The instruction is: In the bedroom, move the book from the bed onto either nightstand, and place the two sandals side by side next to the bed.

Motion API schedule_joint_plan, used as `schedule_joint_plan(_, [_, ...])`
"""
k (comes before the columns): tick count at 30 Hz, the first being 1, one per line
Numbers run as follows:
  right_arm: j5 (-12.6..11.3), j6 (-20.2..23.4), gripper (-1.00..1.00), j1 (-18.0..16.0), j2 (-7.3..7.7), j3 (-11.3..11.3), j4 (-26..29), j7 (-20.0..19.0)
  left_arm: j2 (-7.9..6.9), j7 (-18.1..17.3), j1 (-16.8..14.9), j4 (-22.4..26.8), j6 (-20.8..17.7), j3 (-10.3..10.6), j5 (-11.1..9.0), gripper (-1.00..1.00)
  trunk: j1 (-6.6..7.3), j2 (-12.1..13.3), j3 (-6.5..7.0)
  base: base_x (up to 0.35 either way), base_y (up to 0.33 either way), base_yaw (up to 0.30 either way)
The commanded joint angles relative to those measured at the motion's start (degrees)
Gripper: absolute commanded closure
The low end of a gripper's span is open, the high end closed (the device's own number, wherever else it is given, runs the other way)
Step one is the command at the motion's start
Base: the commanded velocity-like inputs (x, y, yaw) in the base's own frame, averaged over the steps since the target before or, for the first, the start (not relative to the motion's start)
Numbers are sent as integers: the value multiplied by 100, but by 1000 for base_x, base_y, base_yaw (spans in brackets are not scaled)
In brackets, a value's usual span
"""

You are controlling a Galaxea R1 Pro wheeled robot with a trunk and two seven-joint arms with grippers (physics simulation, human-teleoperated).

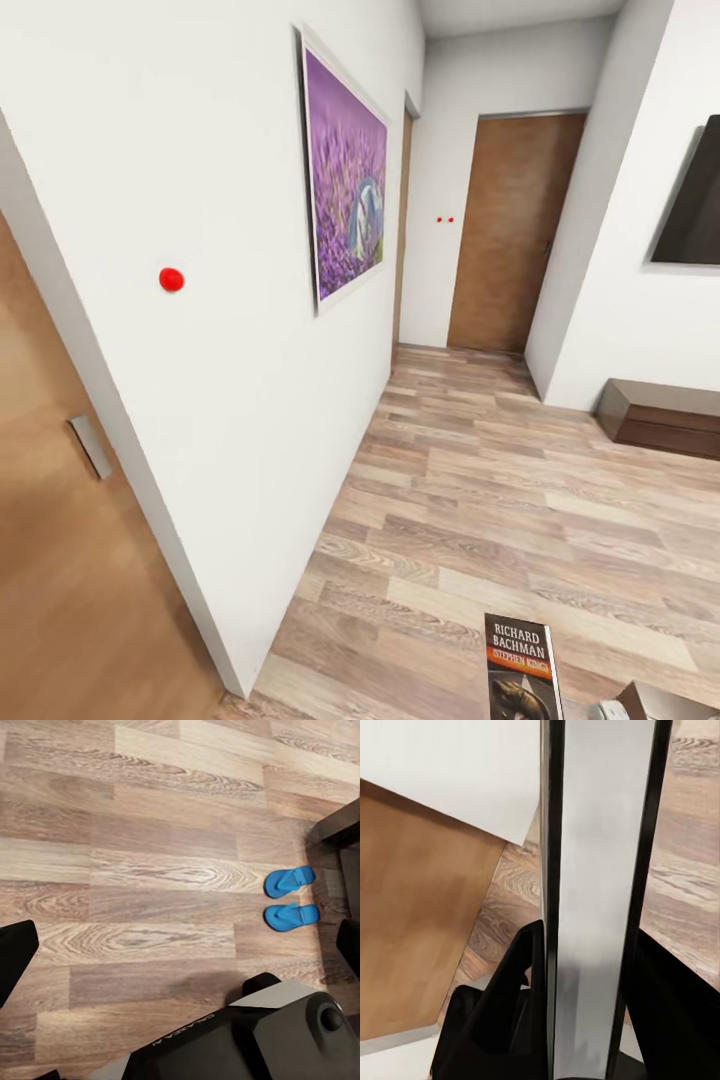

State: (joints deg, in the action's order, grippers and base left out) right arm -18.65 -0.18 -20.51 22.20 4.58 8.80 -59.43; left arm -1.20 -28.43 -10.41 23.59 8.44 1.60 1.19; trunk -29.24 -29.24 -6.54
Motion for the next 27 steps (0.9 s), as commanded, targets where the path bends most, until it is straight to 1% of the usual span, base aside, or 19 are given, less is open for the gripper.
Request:
schedule_joint_plan(1, [-60, 10, 100, -5, 4, 39, -1, -24, -3, -2, -5, -3, 35, 16, 13, -100, -5, -9, -11, 317, 19, 0])
schedule_joint_plan(12, [-60, 9, 100, -2, 4, 36, -1, -25, 31, 2, -5, -2, 35, 16, 13, -100, -5, -9, -11, 326, 4, 0])
schedule_joint_plan(16, [-60, 11, 100, -4, 4, 38, -1, -25, 32, -1, -5, -3, 35, 16, 13, -100, -5, -9, -11, 290, 0, -96])
schedule_joint_plan(20, [-60, 9, 100, -5, 4, 37, -1, -25, 33, -3, -5, -3, 35, 16, 13, -100, -5, -9, -11, 101, 0, -197])
schedule_joint_plan(27, [-60, 9, 100, -3, 4, 37, -1, -25, 33, -3, -5, -3, 35, 16, 13, -100, -5, -9, -11, 12, 0, -218])
